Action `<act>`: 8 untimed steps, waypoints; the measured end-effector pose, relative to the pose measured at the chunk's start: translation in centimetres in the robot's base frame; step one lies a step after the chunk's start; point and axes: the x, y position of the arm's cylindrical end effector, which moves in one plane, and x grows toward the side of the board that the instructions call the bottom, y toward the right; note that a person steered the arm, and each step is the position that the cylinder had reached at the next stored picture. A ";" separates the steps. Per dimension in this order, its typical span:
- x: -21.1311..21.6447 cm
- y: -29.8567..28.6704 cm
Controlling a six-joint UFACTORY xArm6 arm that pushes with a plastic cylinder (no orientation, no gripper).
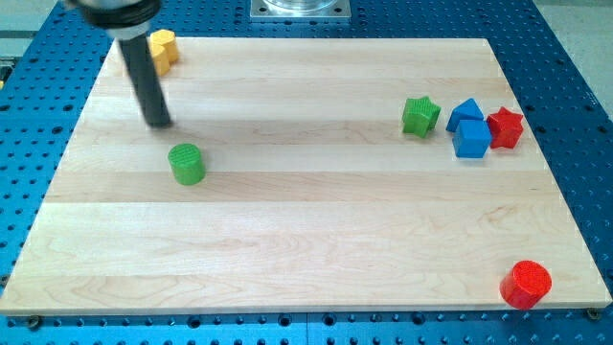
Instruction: Place the green circle below the green star
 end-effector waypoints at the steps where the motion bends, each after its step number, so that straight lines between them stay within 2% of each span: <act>1: 3.0 3.6; 2: 5.6 -0.4; 3: 7.9 8.0; 4: 7.4 16.7; 5: 10.4 14.6; 7: 4.9 26.6; 8: 4.7 30.4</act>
